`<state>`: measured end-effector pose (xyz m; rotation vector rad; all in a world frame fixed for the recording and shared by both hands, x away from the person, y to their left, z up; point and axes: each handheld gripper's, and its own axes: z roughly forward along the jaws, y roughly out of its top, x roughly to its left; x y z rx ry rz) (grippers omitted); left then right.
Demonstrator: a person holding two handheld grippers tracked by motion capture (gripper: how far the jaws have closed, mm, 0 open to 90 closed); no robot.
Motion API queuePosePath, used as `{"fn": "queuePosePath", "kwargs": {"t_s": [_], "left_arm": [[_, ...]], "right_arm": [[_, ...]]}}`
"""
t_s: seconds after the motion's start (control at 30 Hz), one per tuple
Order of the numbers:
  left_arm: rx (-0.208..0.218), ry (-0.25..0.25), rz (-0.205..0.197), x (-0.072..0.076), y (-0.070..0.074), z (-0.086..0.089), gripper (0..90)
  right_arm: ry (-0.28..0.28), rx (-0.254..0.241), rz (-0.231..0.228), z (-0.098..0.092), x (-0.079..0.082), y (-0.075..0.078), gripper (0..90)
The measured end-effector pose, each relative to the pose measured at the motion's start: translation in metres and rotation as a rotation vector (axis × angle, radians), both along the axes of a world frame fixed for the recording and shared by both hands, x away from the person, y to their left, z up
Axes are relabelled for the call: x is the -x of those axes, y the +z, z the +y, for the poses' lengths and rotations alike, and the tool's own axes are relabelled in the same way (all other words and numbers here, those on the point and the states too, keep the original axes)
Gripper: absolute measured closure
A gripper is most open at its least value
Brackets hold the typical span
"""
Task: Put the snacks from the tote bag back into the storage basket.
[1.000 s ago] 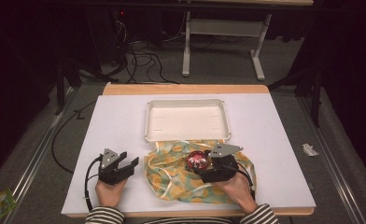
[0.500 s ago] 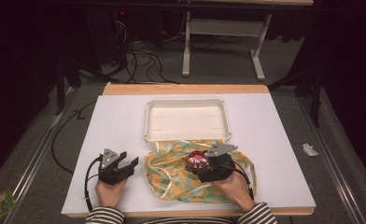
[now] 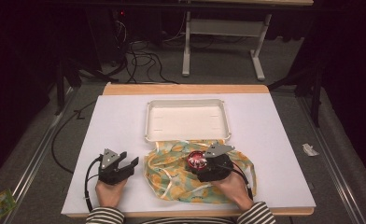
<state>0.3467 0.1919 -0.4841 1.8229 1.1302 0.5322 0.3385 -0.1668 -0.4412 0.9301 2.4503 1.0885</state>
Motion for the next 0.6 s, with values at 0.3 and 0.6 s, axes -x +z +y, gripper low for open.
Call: {"fn": "queuePosePath", "kwargs": {"t_s": [0.3,0.6], "left_arm": [[0.0,-0.001,0.004,-0.0003,0.0,-0.0001,43.4],[0.002,-0.005,0.003,-0.0003,-0.0001,0.0001,43.4]], "right_arm": [[0.003,0.008,0.001,0.0009,-0.0004,-0.0016,25.2],[0.006,0.002,0.002,0.0003,0.0002,-0.0027,25.7]]}}
